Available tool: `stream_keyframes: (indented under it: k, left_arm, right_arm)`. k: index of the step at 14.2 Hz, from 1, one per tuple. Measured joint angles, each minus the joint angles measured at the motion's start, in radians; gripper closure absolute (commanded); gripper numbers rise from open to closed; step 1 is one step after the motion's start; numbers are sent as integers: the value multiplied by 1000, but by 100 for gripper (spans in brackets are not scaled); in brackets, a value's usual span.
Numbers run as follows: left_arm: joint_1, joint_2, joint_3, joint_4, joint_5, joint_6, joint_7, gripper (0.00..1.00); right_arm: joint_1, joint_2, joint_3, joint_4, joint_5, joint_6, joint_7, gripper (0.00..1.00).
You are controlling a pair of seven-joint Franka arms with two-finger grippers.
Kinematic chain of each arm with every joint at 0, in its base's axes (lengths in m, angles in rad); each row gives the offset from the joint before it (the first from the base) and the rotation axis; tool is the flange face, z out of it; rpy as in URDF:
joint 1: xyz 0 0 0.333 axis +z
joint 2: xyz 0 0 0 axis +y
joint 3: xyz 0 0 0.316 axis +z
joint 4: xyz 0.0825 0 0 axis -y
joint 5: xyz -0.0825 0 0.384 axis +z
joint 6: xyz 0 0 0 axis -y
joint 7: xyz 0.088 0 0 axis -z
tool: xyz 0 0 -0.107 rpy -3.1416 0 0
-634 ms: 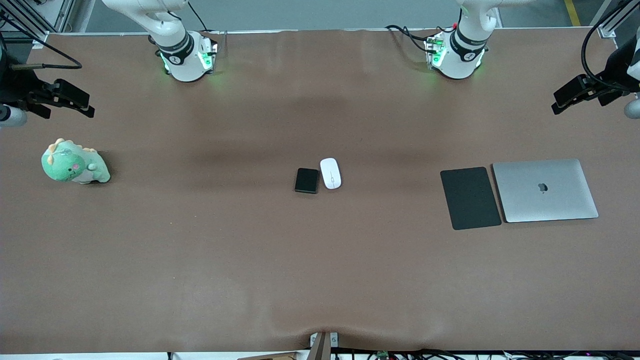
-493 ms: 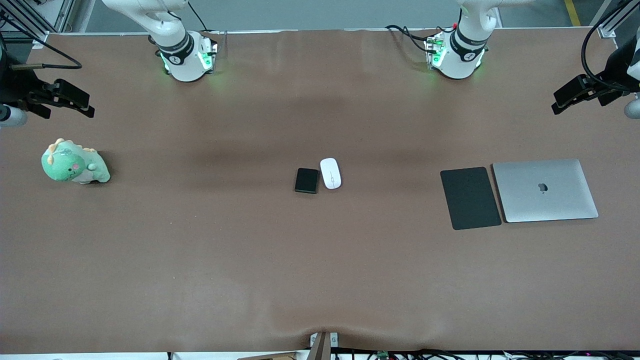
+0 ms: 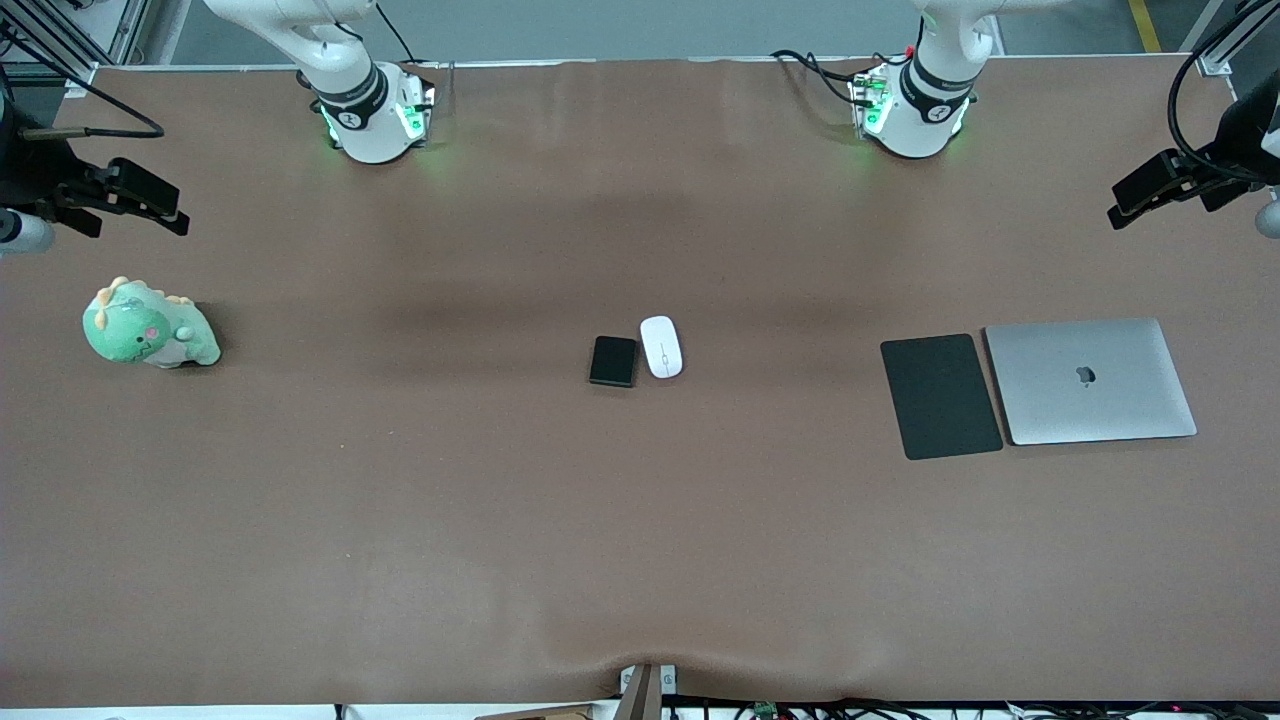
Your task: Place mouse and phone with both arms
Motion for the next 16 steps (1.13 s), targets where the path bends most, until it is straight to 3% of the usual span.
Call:
stream_keyframes:
  k: [8, 16]
  left_arm:
    - [-7, 1, -47, 0, 0, -14, -2, 0]
    - [-12, 62, -214, -3, -3, 23, -187, 0]
  right_arm:
    - [0, 0, 0, 0, 0, 0, 0, 0]
    - [0, 0, 0, 0, 0, 0, 0, 0]
